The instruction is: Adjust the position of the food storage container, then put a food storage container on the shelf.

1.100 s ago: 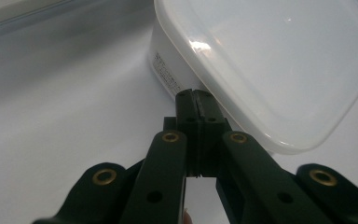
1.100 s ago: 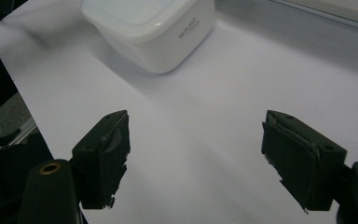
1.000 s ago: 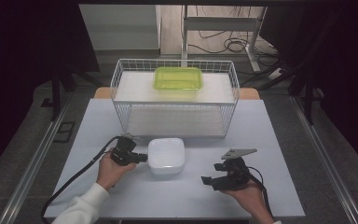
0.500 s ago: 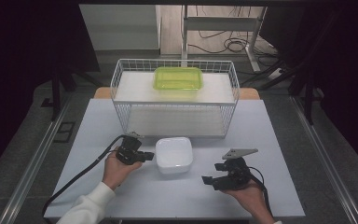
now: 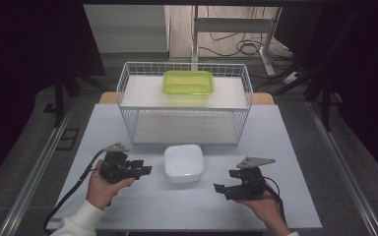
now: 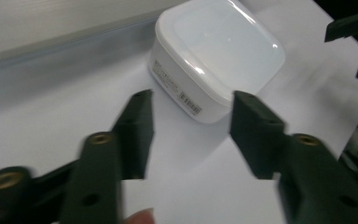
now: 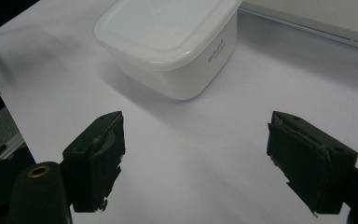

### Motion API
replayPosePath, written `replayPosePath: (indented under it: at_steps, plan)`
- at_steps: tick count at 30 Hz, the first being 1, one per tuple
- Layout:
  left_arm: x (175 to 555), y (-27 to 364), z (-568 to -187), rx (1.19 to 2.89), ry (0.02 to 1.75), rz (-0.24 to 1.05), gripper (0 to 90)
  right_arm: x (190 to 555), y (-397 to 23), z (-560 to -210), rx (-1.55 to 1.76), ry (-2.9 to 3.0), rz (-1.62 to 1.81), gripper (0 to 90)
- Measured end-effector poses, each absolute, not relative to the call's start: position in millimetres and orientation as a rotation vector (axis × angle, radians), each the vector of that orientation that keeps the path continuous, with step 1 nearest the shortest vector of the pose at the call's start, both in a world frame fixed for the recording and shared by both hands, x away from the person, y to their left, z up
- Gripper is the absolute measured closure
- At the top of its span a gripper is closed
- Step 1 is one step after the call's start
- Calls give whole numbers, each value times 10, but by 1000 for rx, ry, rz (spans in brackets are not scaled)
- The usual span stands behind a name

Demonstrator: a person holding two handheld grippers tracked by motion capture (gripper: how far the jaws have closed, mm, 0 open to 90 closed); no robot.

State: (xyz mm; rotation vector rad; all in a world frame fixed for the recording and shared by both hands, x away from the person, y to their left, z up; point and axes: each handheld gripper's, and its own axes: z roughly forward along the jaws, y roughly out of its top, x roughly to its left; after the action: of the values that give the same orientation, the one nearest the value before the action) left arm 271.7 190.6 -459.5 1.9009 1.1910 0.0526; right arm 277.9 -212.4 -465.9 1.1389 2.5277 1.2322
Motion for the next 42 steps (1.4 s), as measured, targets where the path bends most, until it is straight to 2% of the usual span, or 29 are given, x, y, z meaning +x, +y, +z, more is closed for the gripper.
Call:
replayPosePath:
  at_steps: [1, 2, 3, 4, 9, 26, 42]
  plan:
    - [2717, 1906, -4595, 1901, 1191, 53, 401, 2779, -2124, -4659, 1139, 2528, 1232, 185]
    - [2706, 1924, -4590, 1883, 1194, 39, 401, 2777, -2124, -4660, 1142, 2520, 1233, 186]
    - [2685, 1946, -4577, 1859, 1204, 23, 341, 2778, -2128, -4666, 1165, 2512, 1240, 185]
    - [2685, 1946, -4577, 1859, 1204, 23, 322, 2778, -2128, -4666, 1165, 2512, 1240, 185]
    - [2660, 1959, -4566, 1823, 1207, -14, 285, 2803, -2158, -4675, 1220, 2509, 1267, 182]
    - [2645, 1917, -4595, 1810, 1193, -31, 277, 2875, -2235, -4653, 1344, 2439, 1372, 207]
    - [2749, 1853, -4679, 1751, 1221, -136, 287, 2984, -2194, -4648, 1396, 2445, 1427, 233]
